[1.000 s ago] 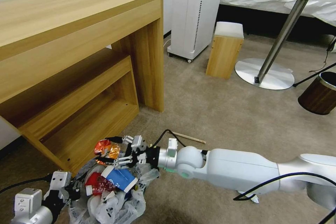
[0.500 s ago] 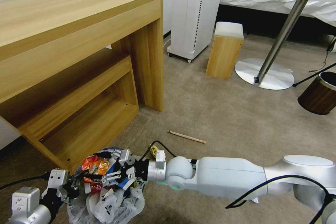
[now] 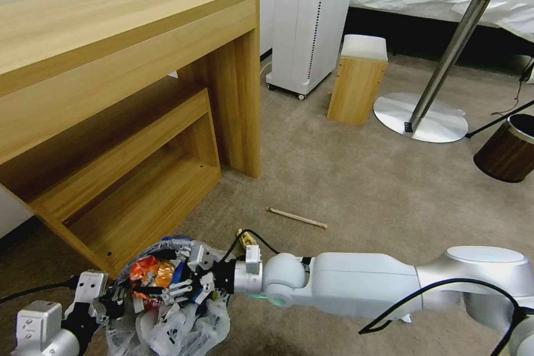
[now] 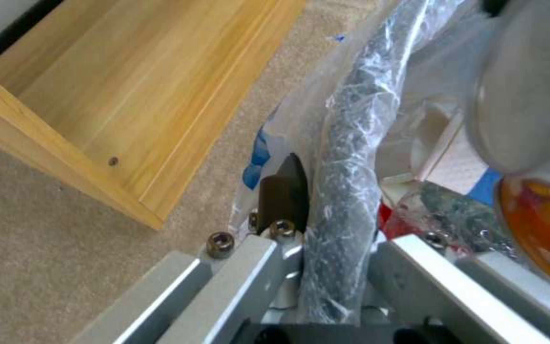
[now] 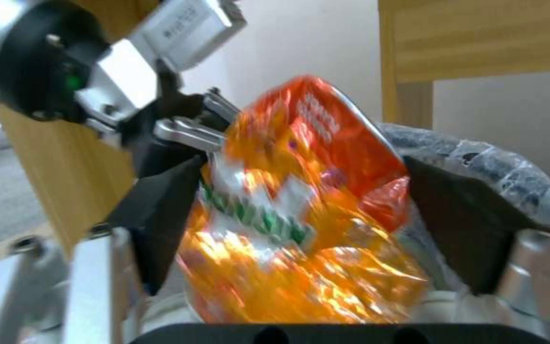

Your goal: Pick up the trash bin and place the garbage on the floor into it.

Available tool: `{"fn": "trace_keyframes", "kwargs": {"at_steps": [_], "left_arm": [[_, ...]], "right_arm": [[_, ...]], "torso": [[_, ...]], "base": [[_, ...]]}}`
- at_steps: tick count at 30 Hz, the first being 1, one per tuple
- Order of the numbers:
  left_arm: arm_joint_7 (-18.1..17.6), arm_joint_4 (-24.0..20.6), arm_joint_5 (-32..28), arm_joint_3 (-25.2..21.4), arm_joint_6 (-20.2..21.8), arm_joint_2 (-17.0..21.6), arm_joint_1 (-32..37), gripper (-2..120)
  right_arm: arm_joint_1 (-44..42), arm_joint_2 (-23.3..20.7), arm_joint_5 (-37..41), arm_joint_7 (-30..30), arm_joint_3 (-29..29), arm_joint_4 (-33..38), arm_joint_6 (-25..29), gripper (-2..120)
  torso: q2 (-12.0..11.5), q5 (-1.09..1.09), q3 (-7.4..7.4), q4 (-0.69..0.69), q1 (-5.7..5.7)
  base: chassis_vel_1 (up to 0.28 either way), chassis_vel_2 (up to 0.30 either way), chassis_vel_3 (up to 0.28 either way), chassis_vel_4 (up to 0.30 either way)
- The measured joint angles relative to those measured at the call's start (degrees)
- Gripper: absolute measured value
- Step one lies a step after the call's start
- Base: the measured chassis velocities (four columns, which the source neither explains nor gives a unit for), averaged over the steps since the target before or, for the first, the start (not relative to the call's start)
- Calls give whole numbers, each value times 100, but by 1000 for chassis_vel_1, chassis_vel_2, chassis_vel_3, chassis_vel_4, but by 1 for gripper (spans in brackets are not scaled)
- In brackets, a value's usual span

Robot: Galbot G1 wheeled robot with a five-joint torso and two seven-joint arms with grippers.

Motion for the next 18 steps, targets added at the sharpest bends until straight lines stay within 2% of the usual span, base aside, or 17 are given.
{"fn": "trace_keyframes", "kwargs": {"at_steps": [3,13,18], "left_arm": [[-6,9,-43,-34,0,26,-5,0],[0,20,-36,-41,5,-12,3,0],[86,27,43,-82,15,-100,30,0]], "right_arm": [[80,-26,67,-61,56,56,-30,98],[218,-7,120,-19,280,122,-33,100],[349,-375,128,152,896,494,-20,100]], "torso": [[0,0,0,0,0],[0,0,0,1,0],[0,0,0,2,0]], "base": [[0,0,0,0],[0,0,0,0],[0,0,0,0]]}}
